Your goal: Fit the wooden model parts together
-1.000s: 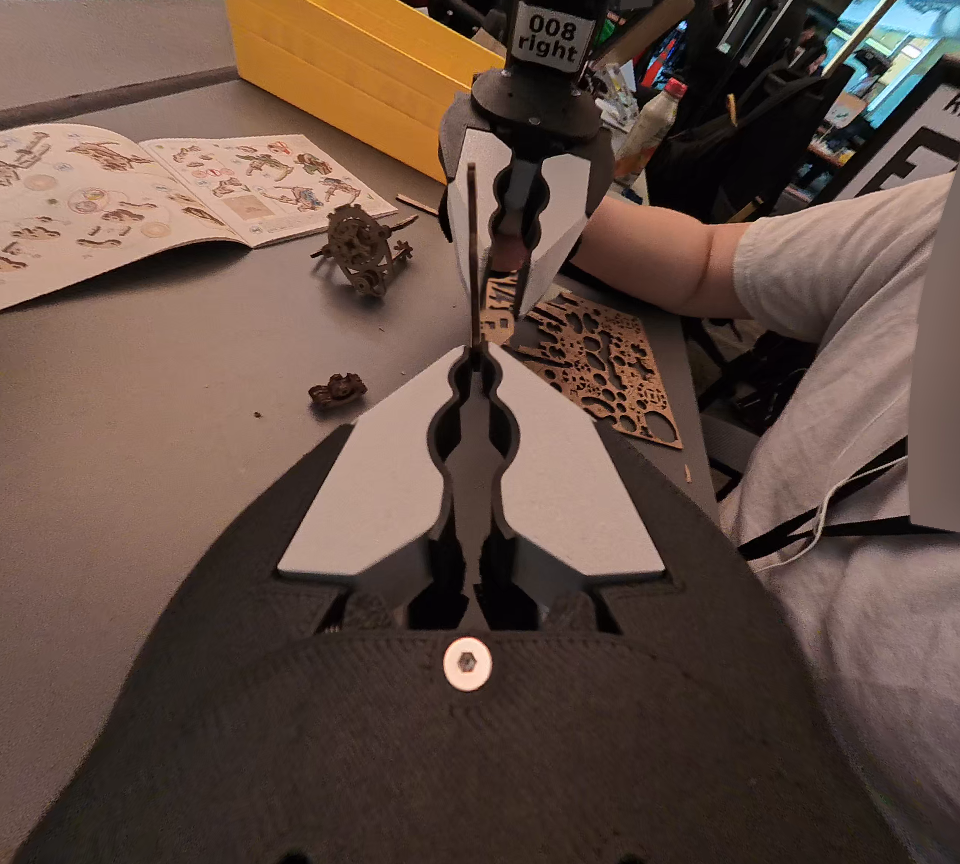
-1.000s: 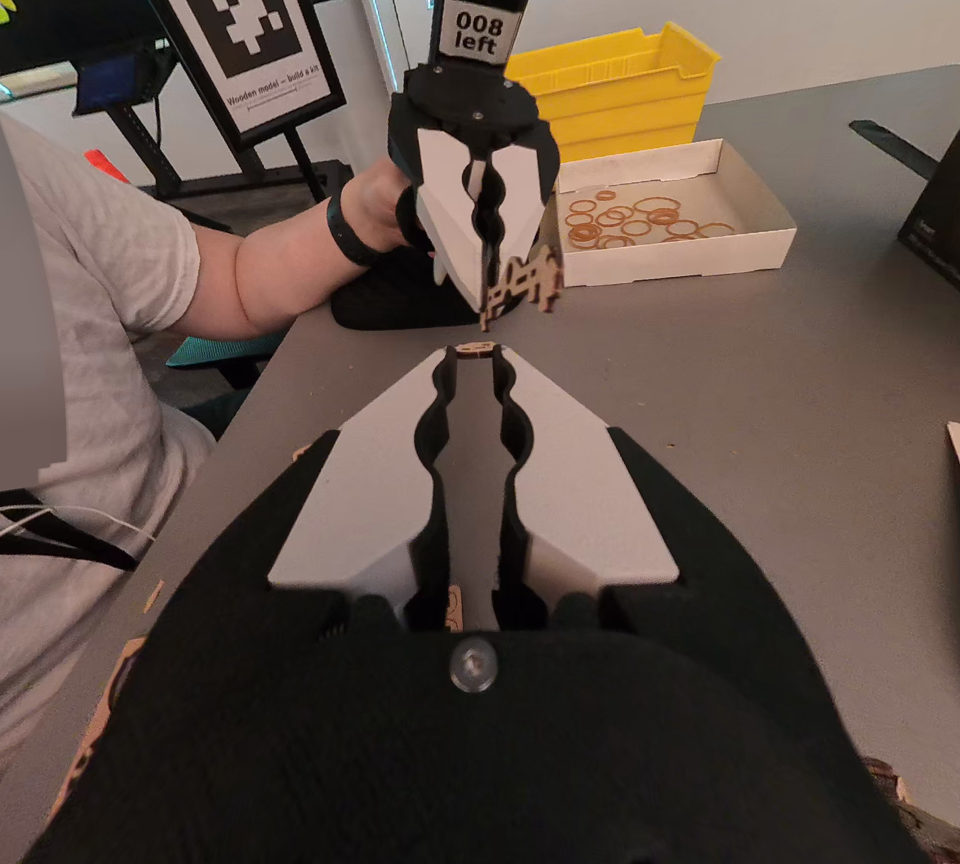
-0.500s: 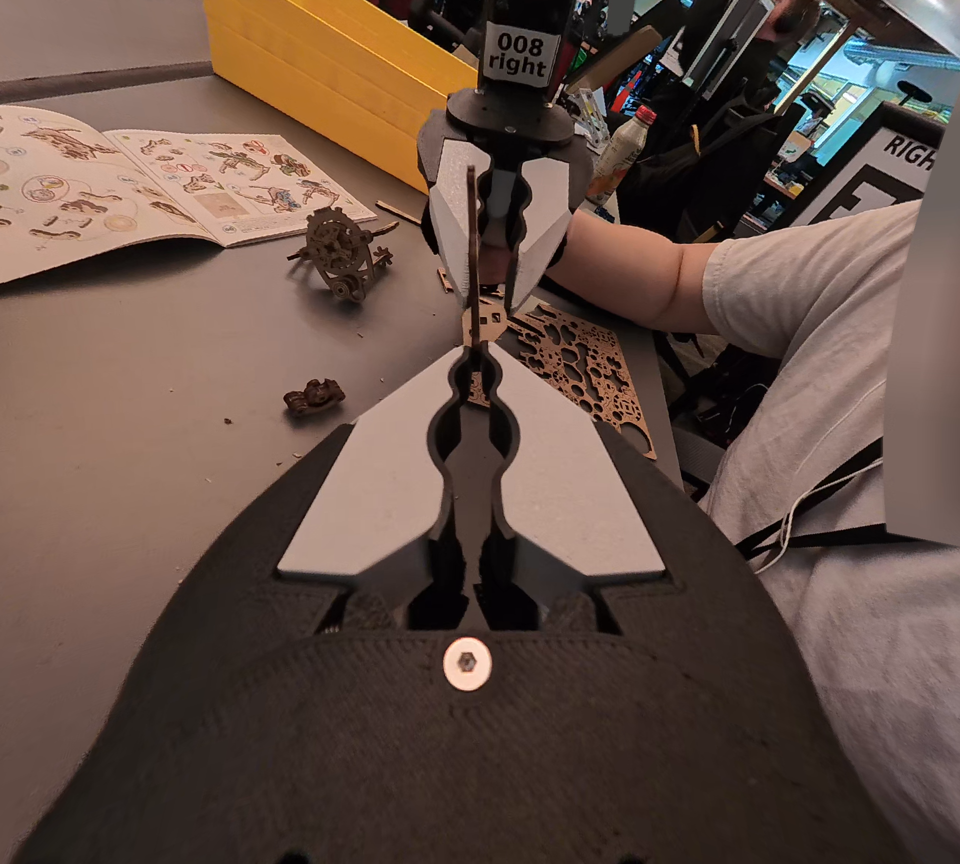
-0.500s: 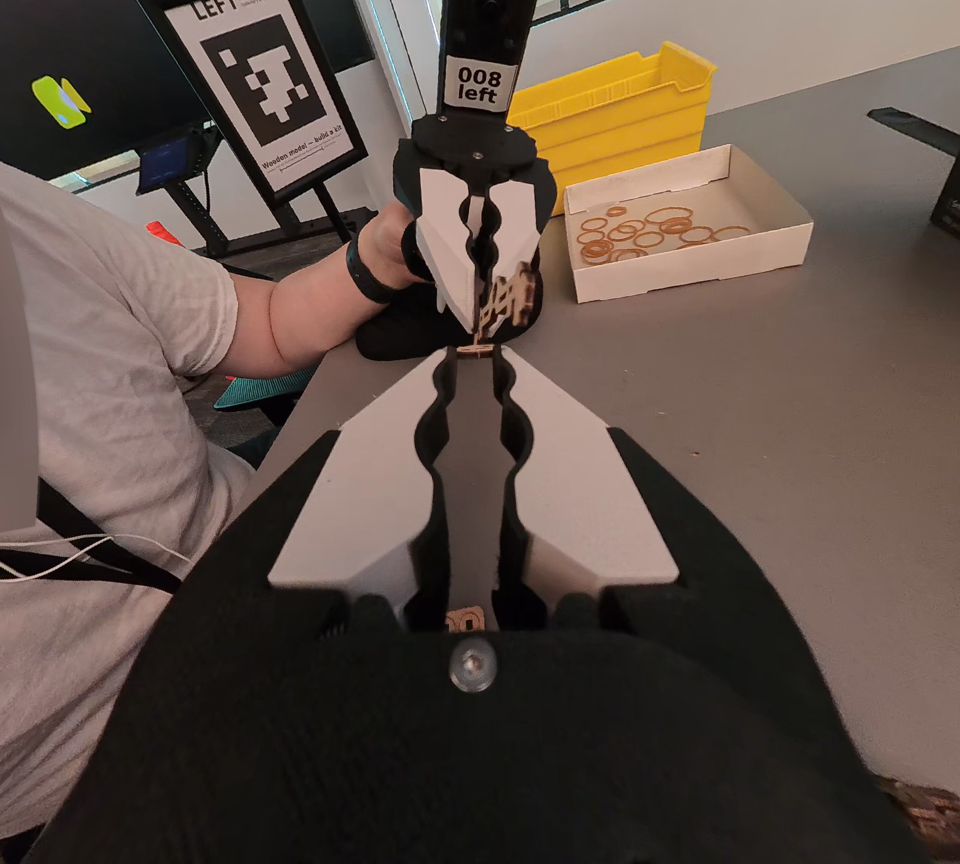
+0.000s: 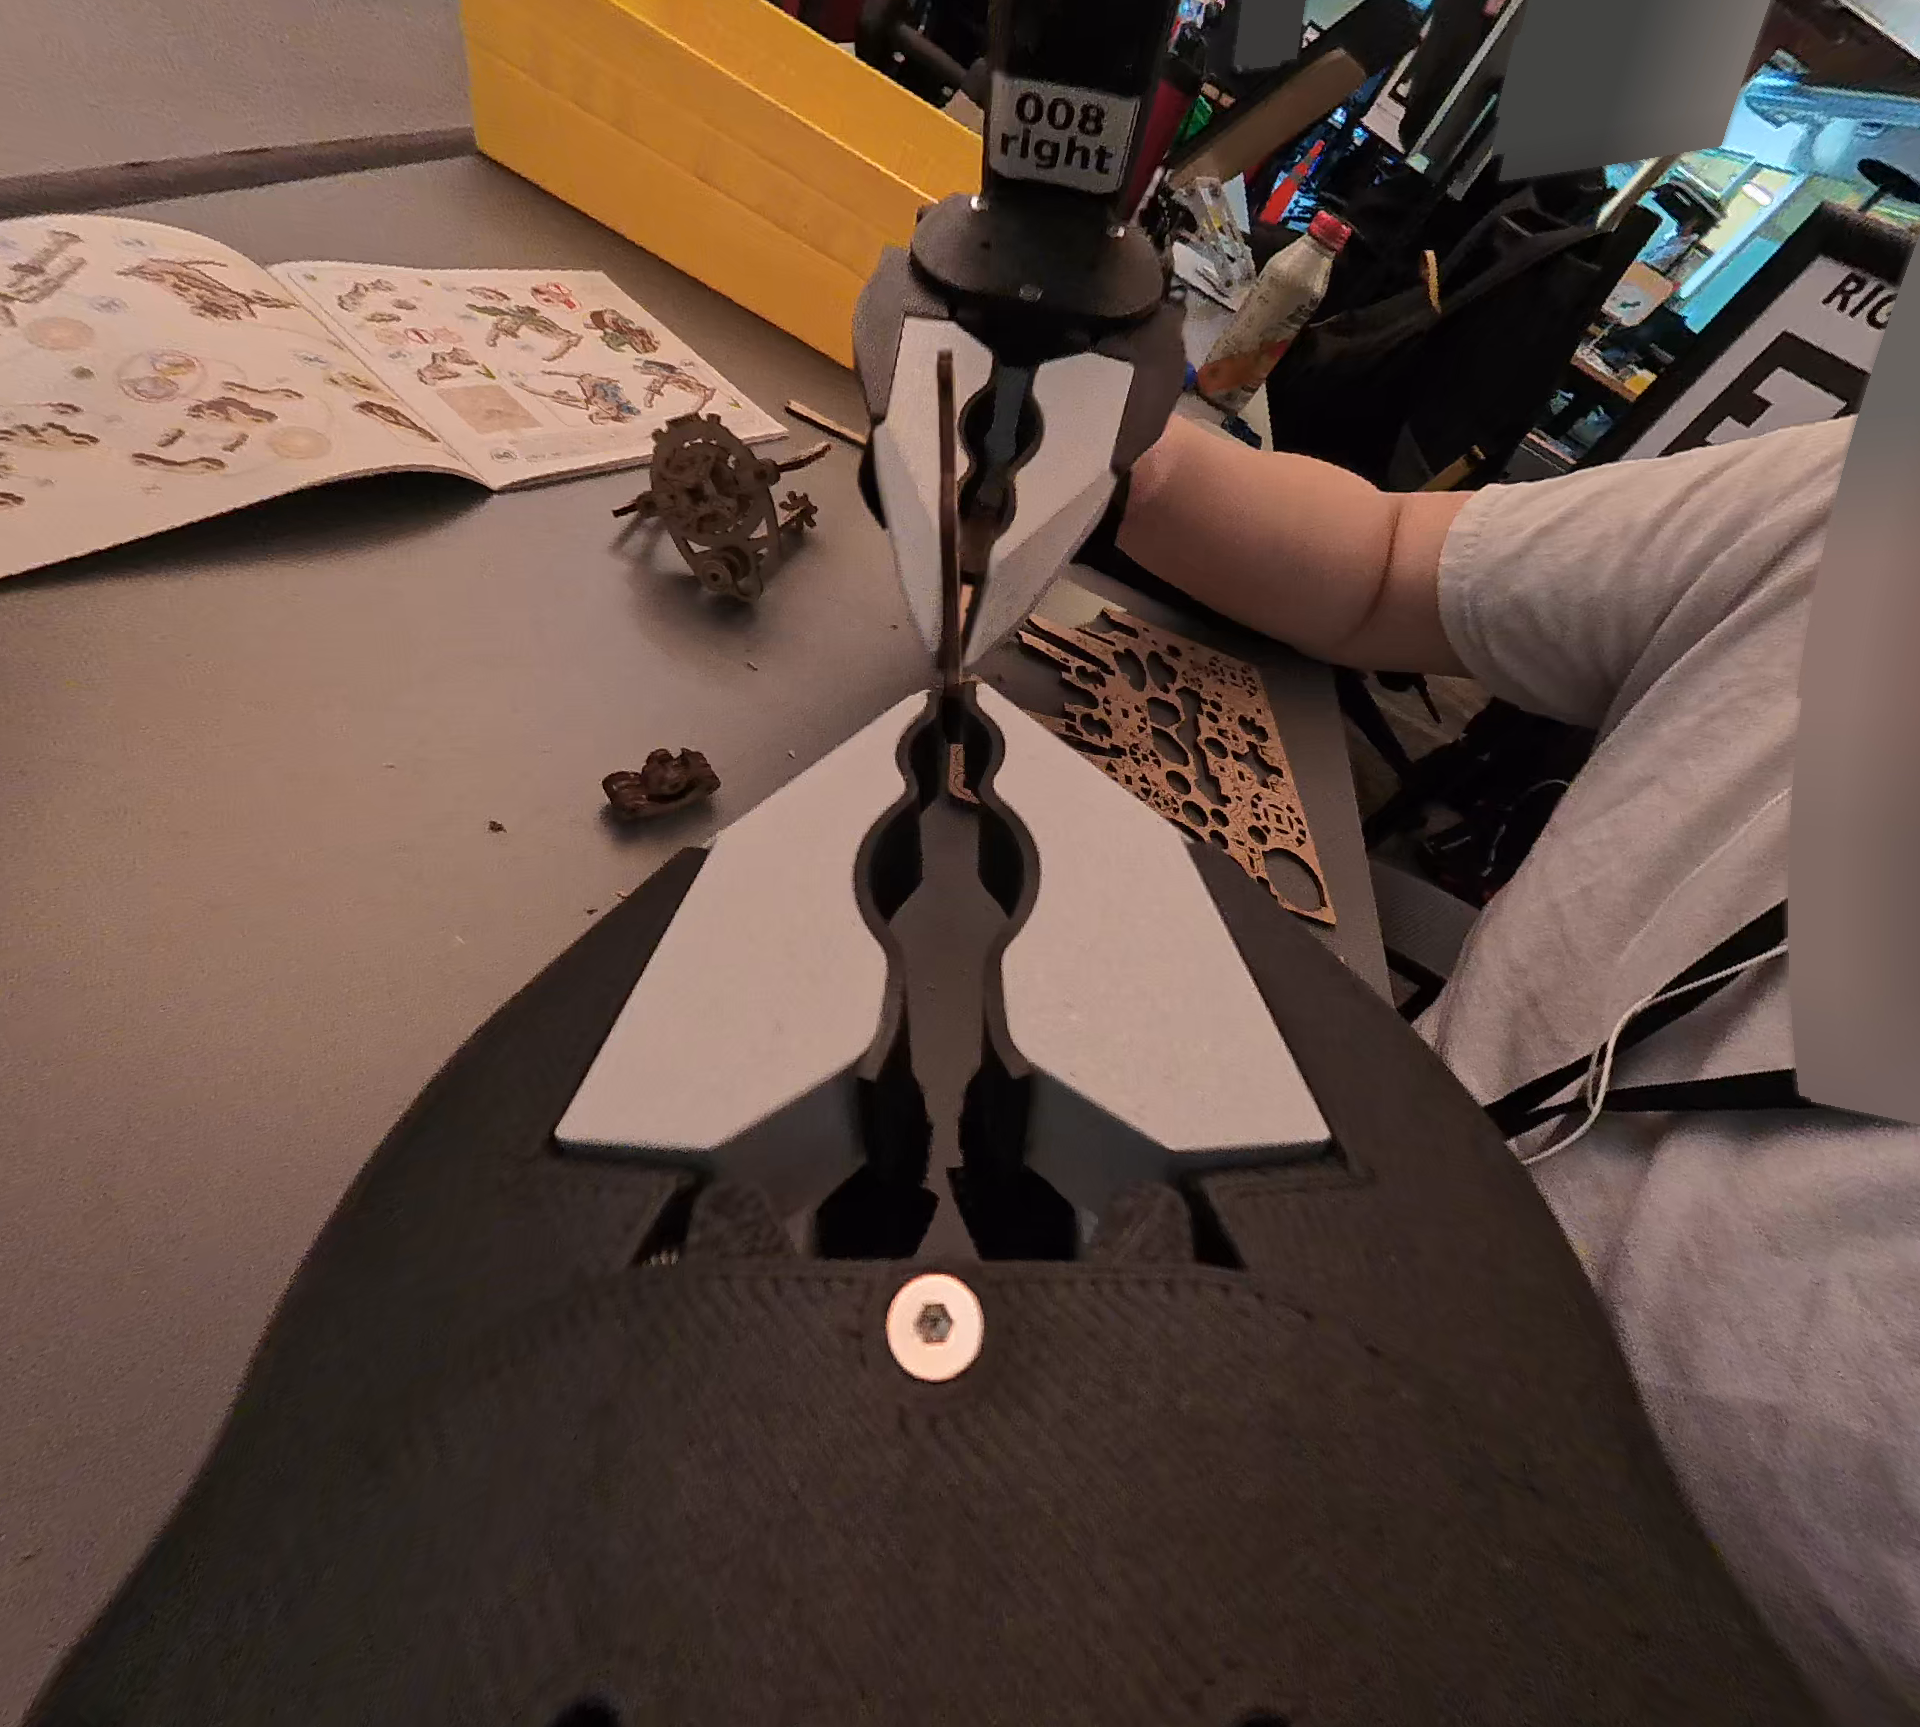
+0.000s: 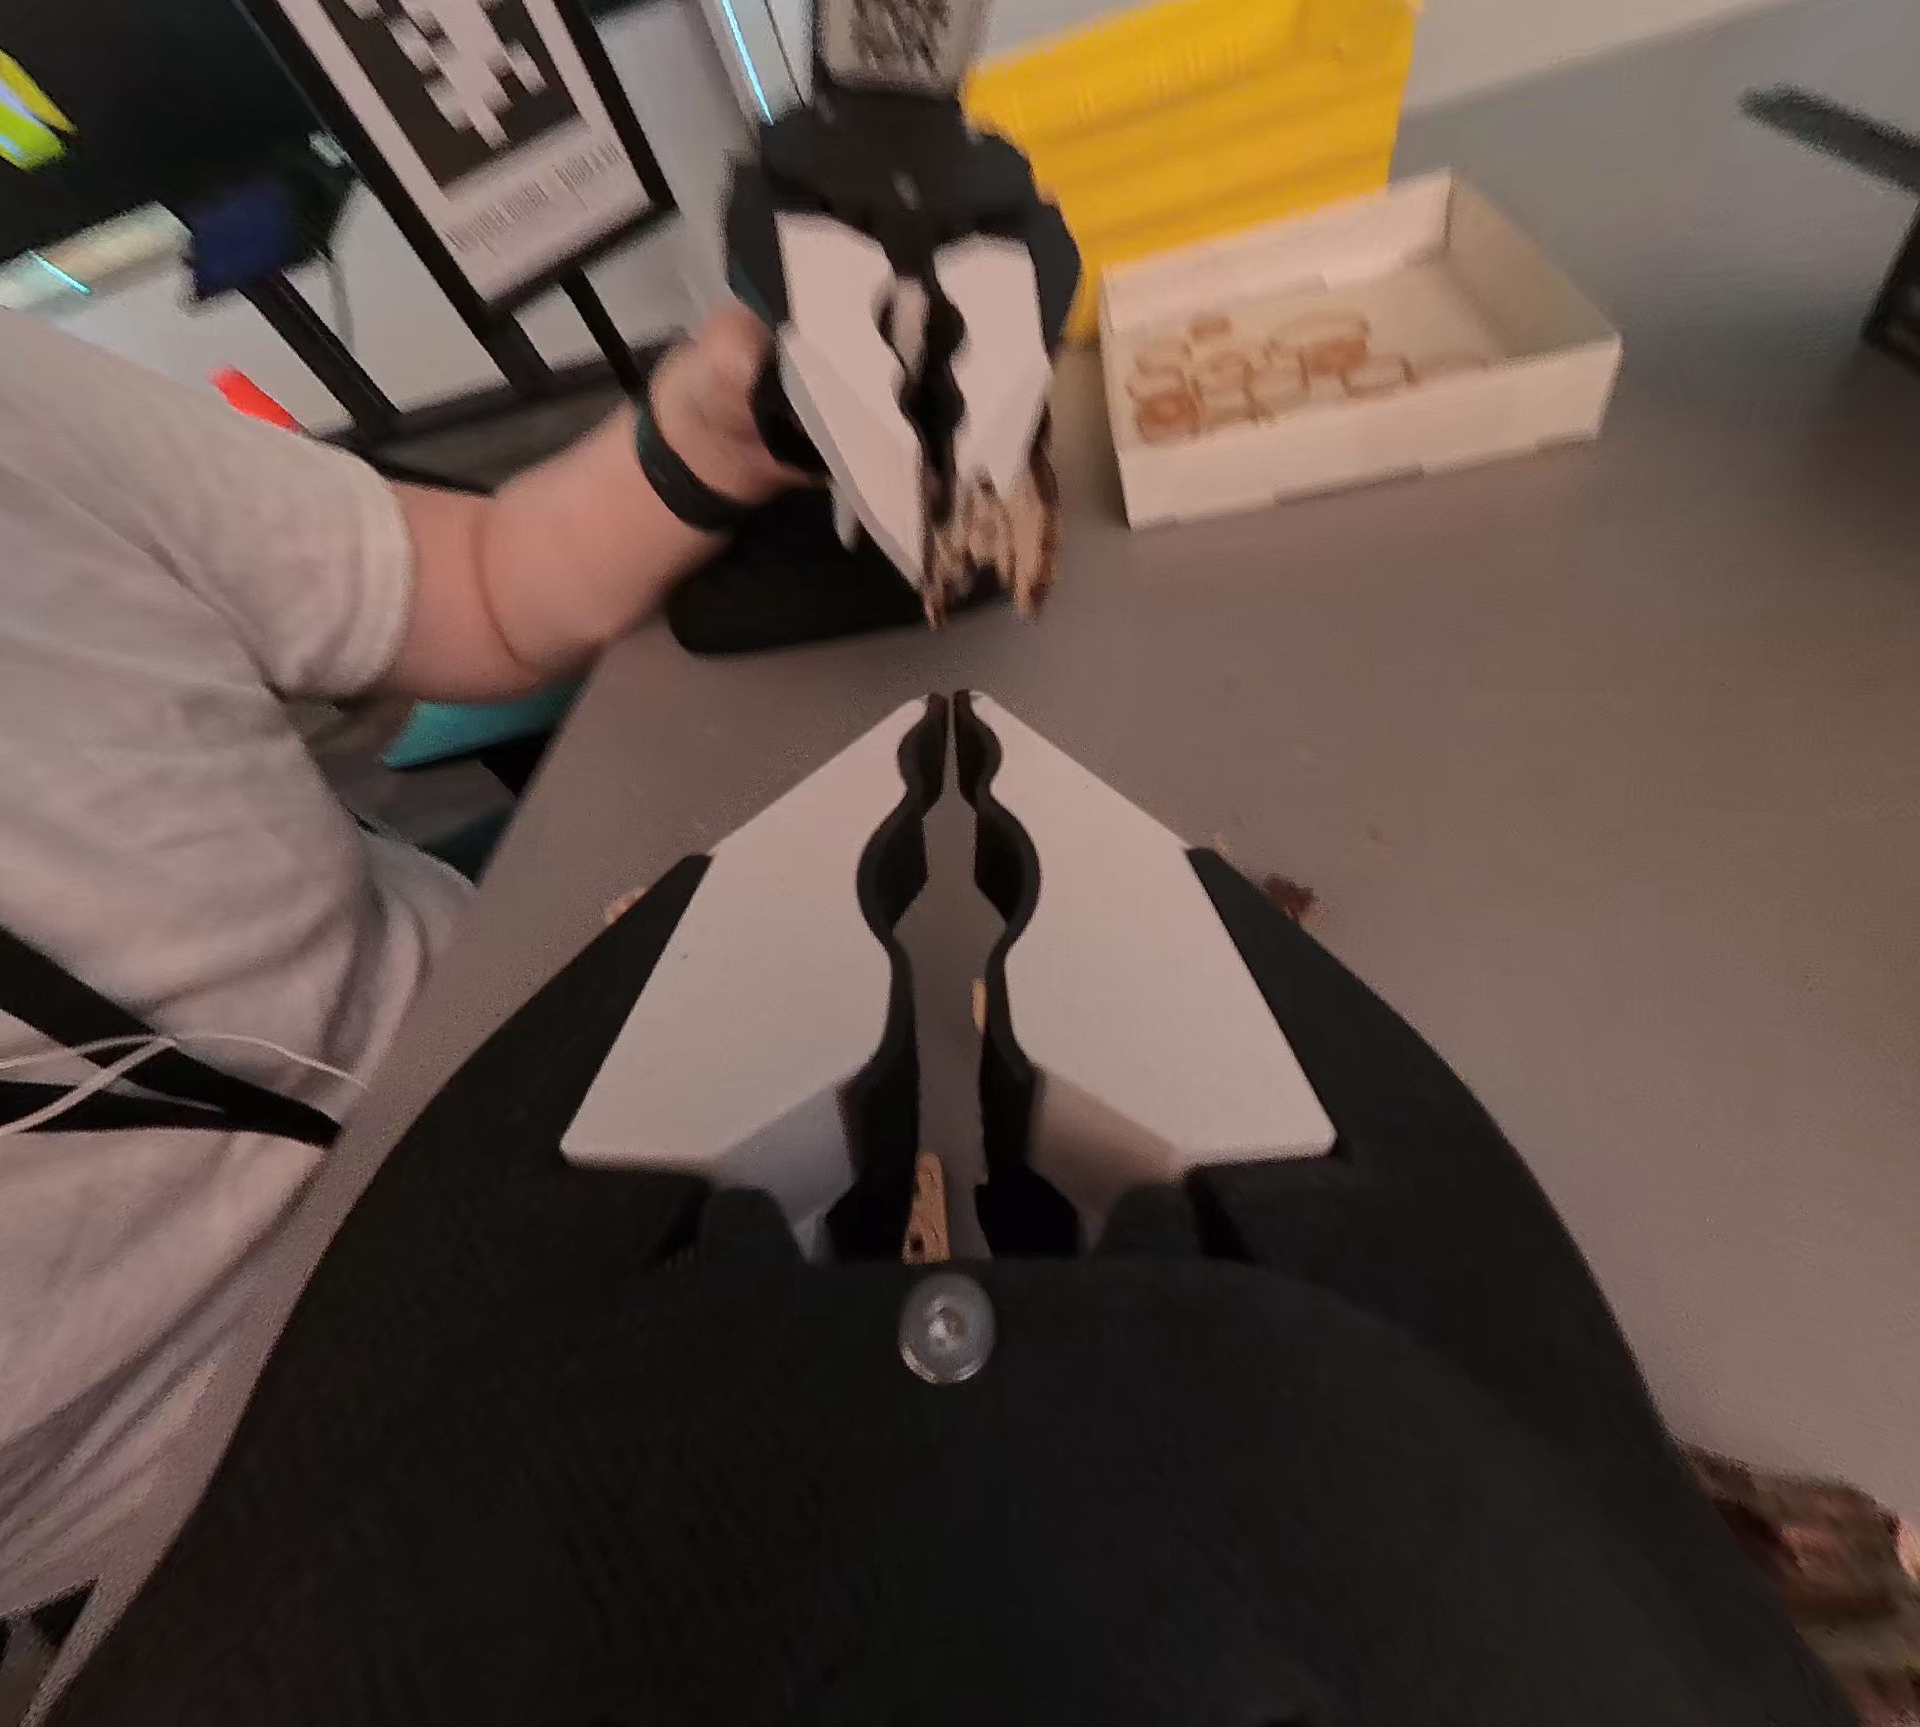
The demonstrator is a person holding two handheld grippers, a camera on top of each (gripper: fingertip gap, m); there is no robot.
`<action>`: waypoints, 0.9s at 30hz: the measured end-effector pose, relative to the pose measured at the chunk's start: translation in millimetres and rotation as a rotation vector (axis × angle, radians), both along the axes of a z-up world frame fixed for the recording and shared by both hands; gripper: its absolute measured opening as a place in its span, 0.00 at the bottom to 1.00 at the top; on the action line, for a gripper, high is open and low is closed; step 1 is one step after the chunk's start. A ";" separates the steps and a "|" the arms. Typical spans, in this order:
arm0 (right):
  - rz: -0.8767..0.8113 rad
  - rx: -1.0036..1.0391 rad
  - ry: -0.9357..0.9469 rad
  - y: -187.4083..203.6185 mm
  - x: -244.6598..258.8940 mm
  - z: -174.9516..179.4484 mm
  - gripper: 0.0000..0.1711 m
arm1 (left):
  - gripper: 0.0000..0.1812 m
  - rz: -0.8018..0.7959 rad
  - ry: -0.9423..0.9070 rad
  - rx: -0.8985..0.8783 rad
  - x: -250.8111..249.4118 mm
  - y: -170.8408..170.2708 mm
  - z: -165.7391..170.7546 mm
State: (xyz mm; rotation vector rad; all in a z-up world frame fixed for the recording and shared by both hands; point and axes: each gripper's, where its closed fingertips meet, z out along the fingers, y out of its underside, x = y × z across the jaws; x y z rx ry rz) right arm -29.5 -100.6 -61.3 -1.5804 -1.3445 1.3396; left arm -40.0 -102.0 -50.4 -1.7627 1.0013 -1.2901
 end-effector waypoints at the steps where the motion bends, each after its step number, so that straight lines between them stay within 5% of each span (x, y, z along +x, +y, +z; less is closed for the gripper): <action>1: 0.001 0.003 -0.040 0.4 0.4 -7.1 0.01 | 0.00 0.005 -0.004 0.004 -1.2 0.5 1.8; 13: 0.103 0.249 -0.630 3.2 47.7 -95.2 0.11 | 0.00 0.015 0.007 0.011 -3.9 1.6 2.3; 27: 0.027 0.275 -0.576 -1.8 14.9 -97.3 0.08 | 0.00 0.025 0.016 0.016 -4.4 3.7 0.5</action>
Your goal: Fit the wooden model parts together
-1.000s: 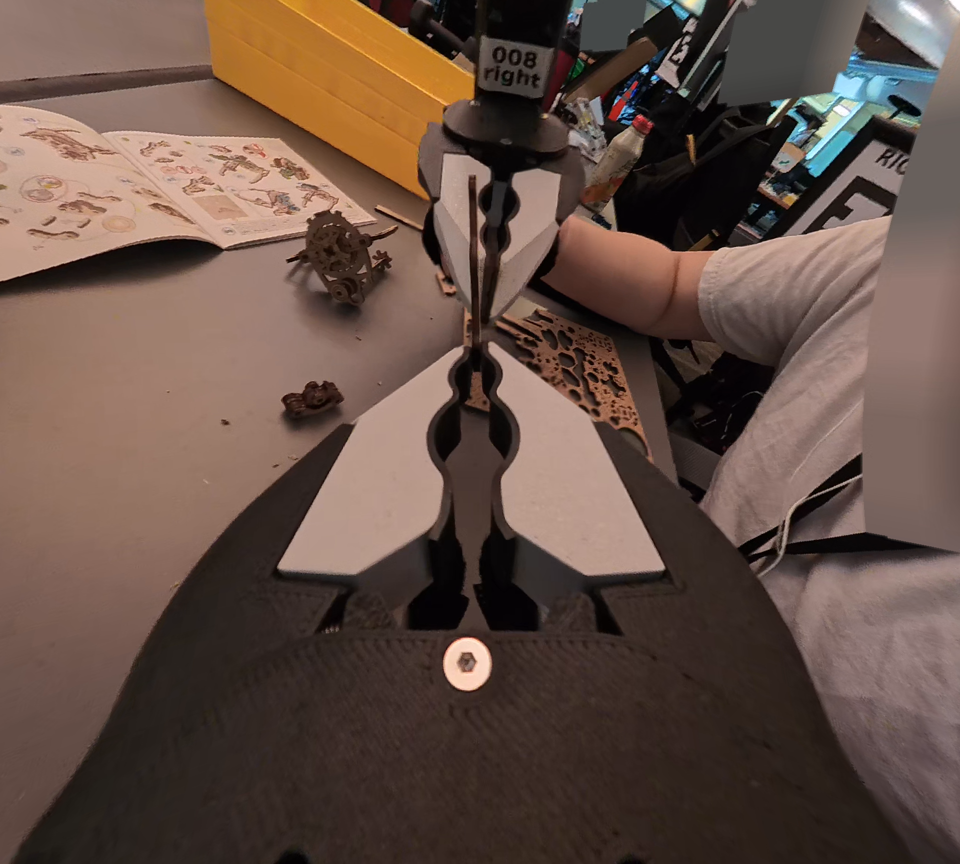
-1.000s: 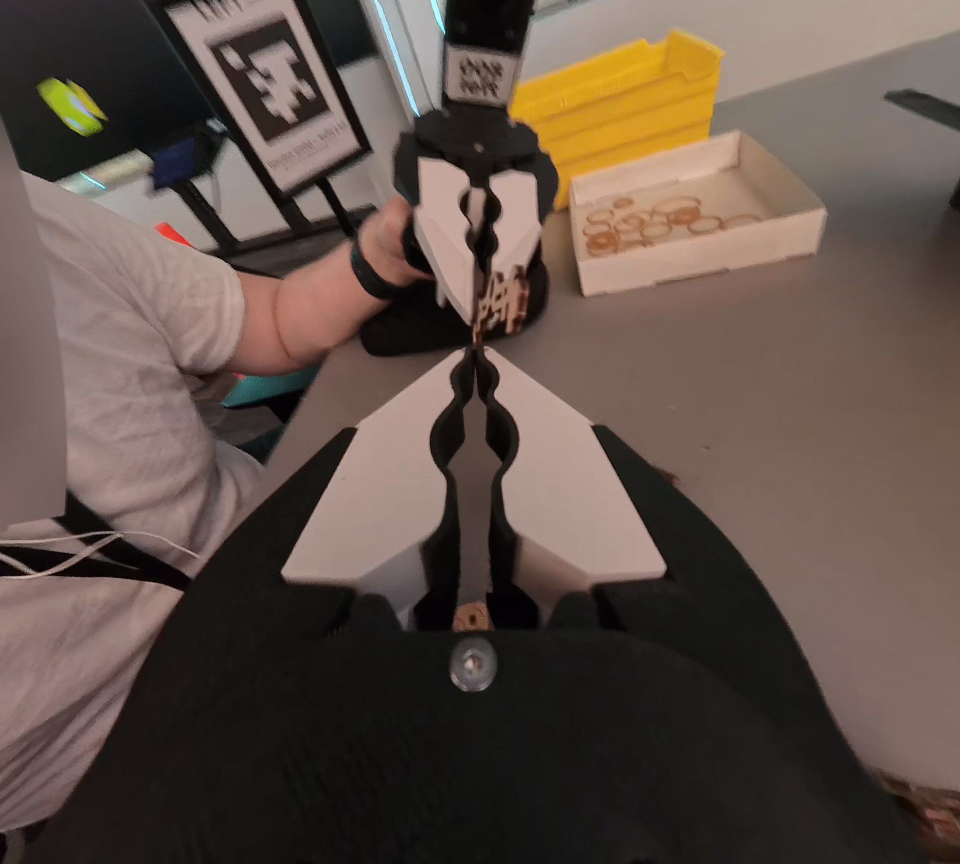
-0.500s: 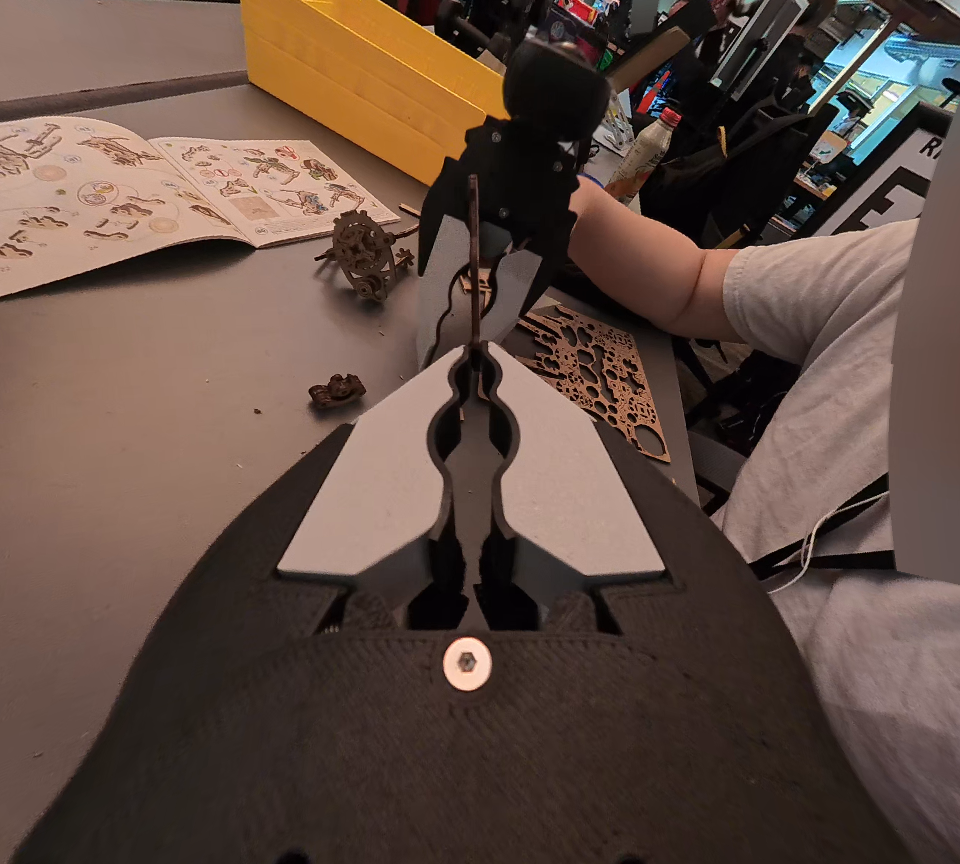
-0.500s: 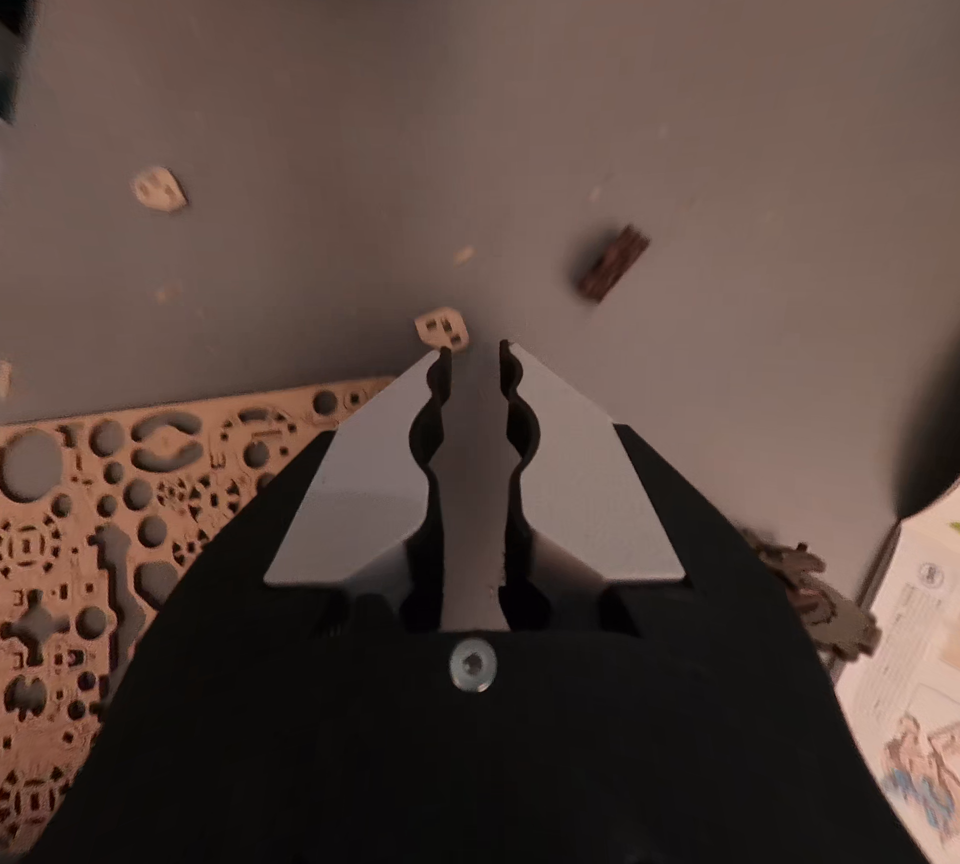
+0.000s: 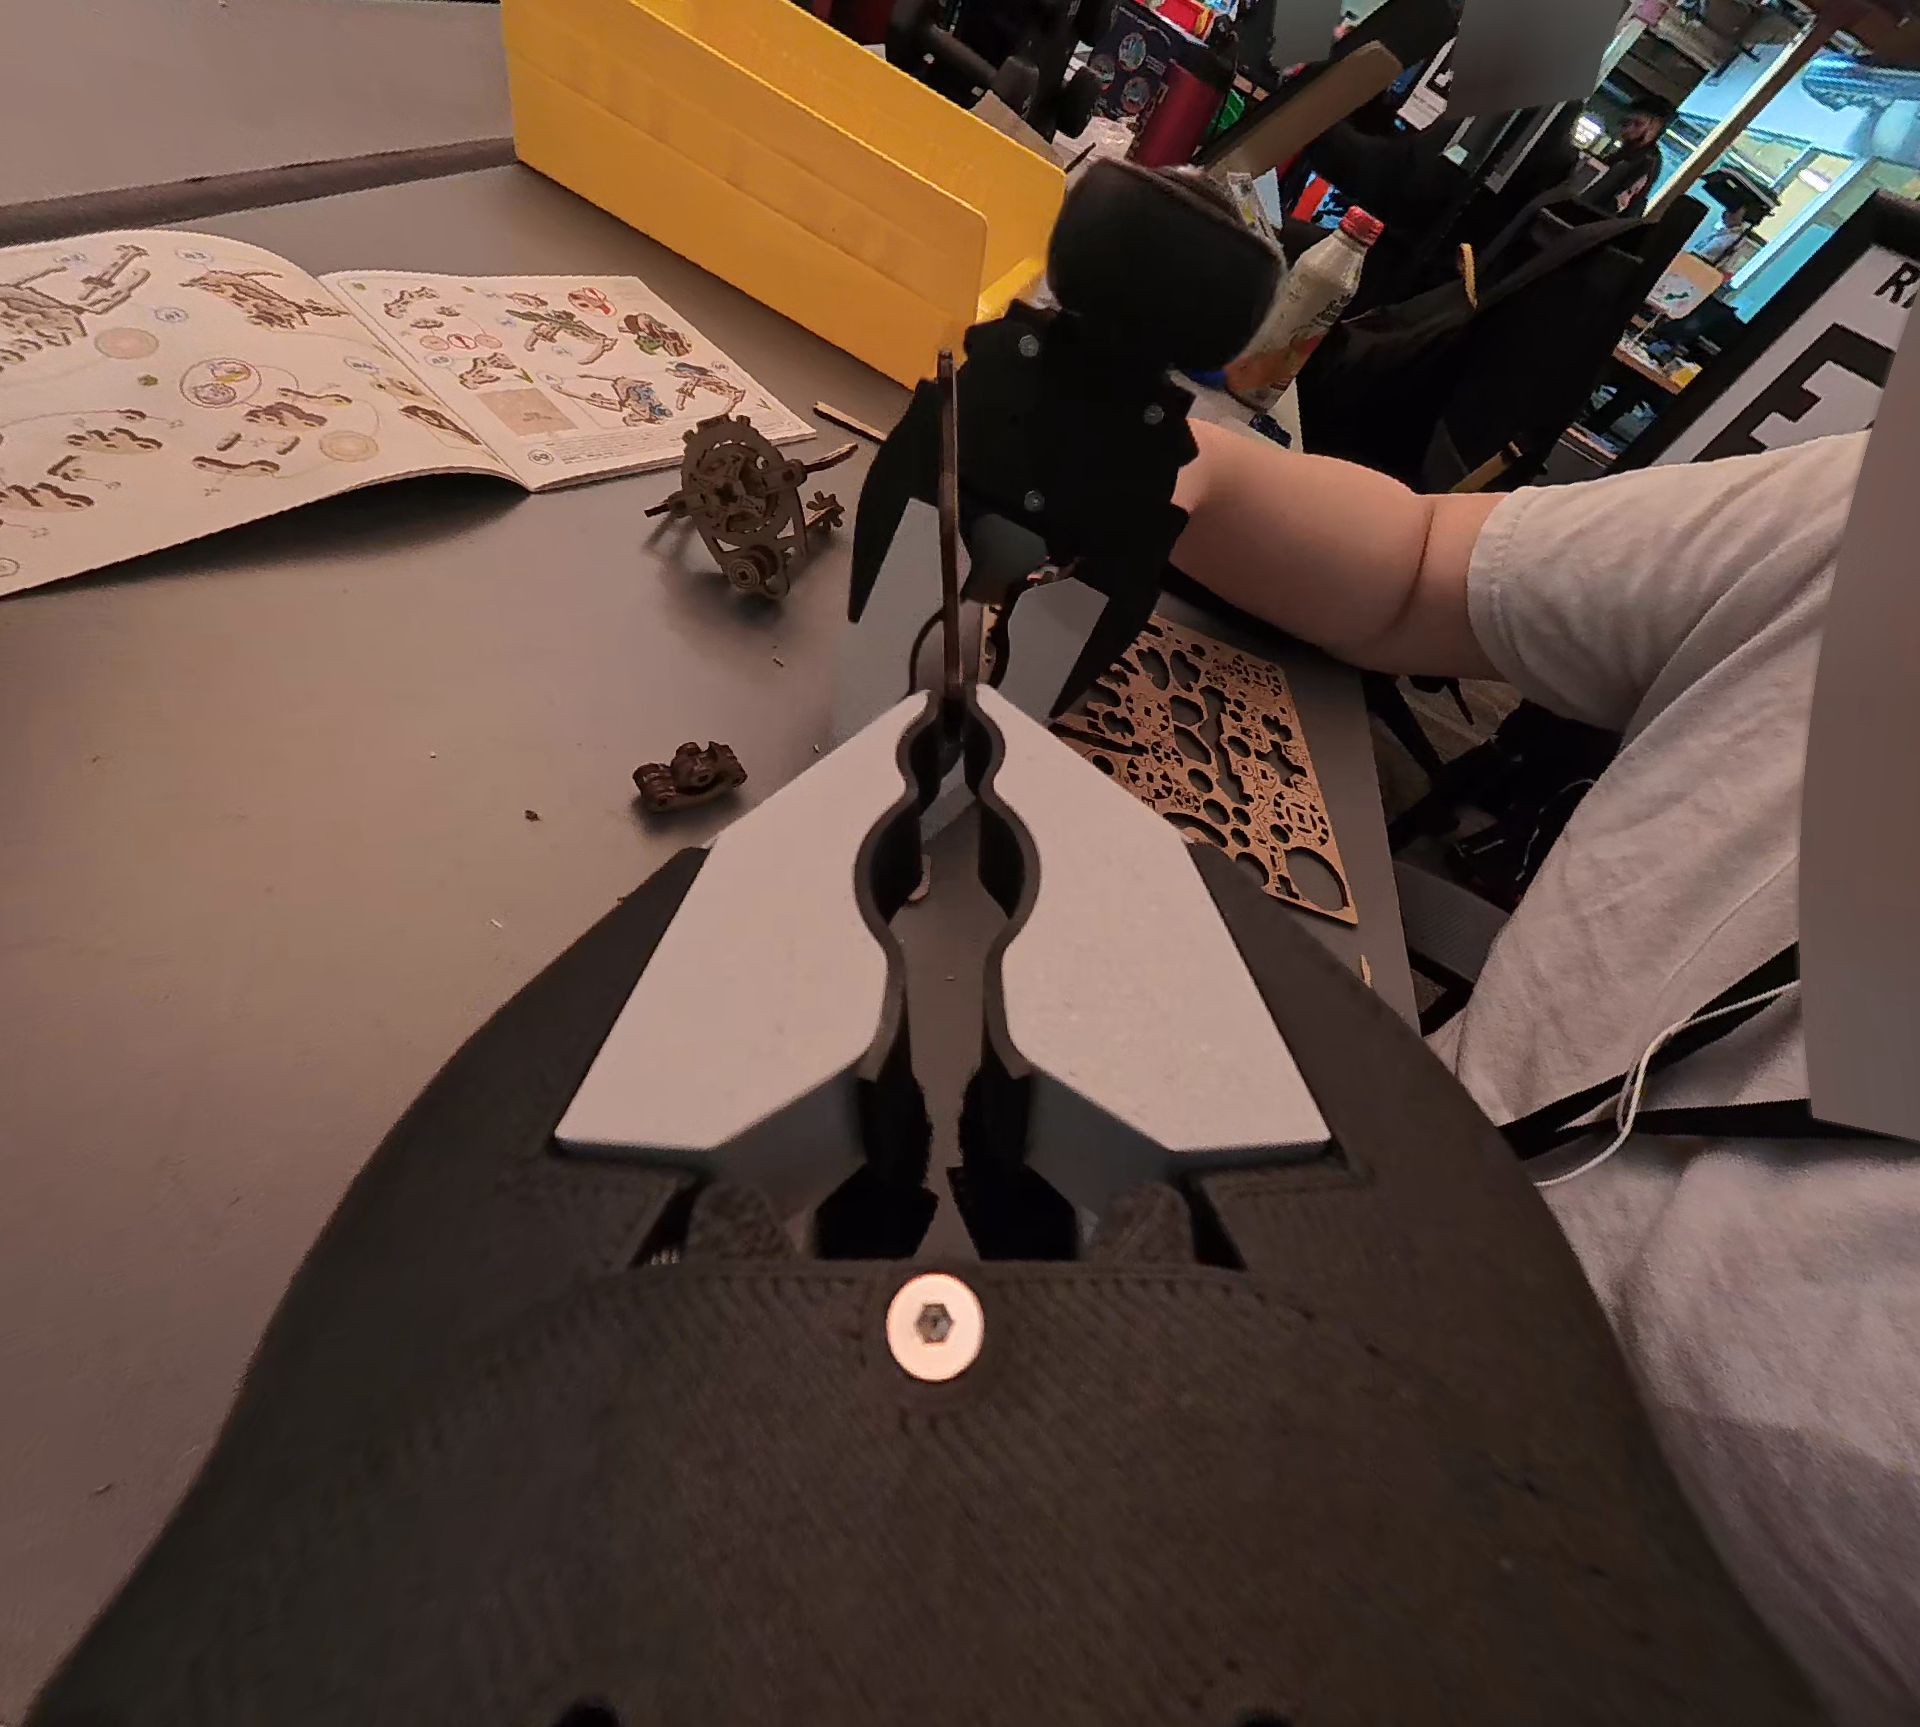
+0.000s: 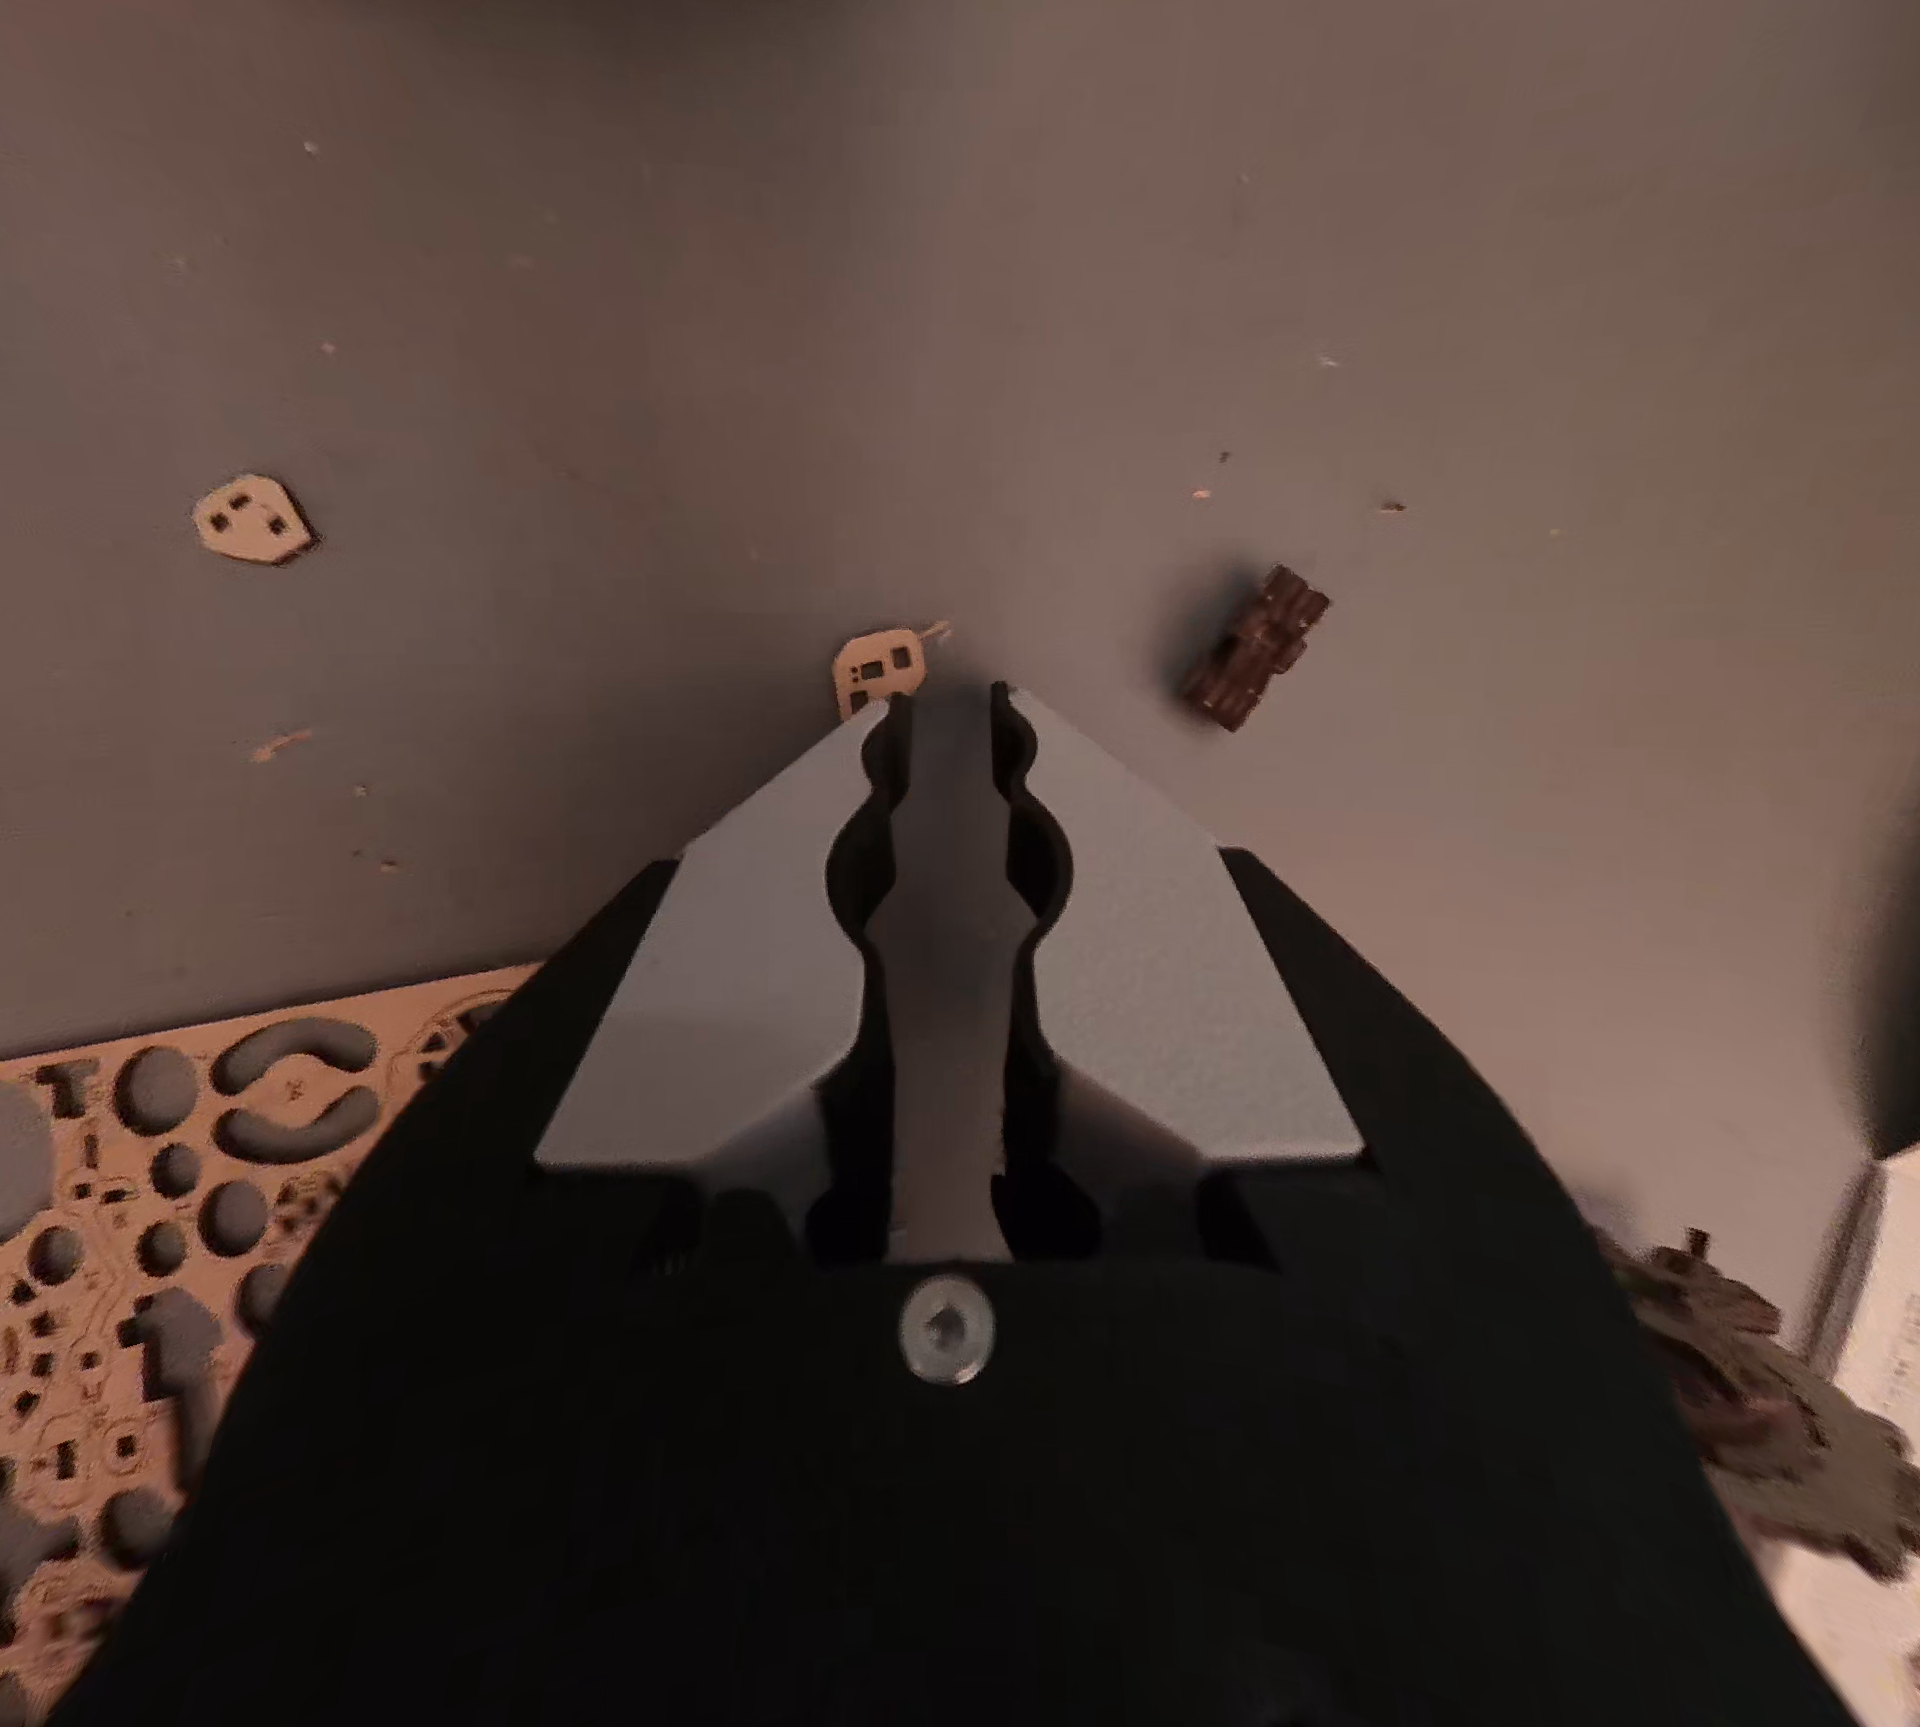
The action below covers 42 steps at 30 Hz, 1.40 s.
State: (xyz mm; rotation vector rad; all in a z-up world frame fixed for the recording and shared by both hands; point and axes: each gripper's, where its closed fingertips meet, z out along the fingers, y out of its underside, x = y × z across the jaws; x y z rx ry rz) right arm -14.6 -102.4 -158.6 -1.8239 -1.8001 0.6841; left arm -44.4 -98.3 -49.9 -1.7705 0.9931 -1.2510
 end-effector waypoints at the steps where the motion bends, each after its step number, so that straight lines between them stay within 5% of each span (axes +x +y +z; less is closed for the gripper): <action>1: -0.004 -0.045 0.005 -4.0 -1.2 0.0 0.09 | 0.00 0.002 -0.004 0.001 -0.6 0.4 0.8; 9: -0.035 -0.172 0.027 -12.9 -8.1 -1.7 0.11 | 0.00 0.010 -0.009 0.001 -3.1 2.0 2.4; 21: 0.107 0.069 0.106 -17.6 -16.1 16.8 0.04 | 0.00 0.022 -0.009 0.006 -5.3 3.9 3.1; 27: 0.152 0.365 0.209 -12.4 -27.5 38.5 0.04 | 0.00 0.043 -0.030 0.017 -10.9 7.2 8.9; 33: 0.206 0.843 0.075 -0.4 -35.7 28.9 0.04 | 0.00 0.078 -0.054 0.008 -17.8 14.5 11.2; 42: 0.285 1.022 -0.003 -5.8 -41.0 16.4 0.04 | 0.00 0.072 -0.051 0.007 -15.7 13.5 9.7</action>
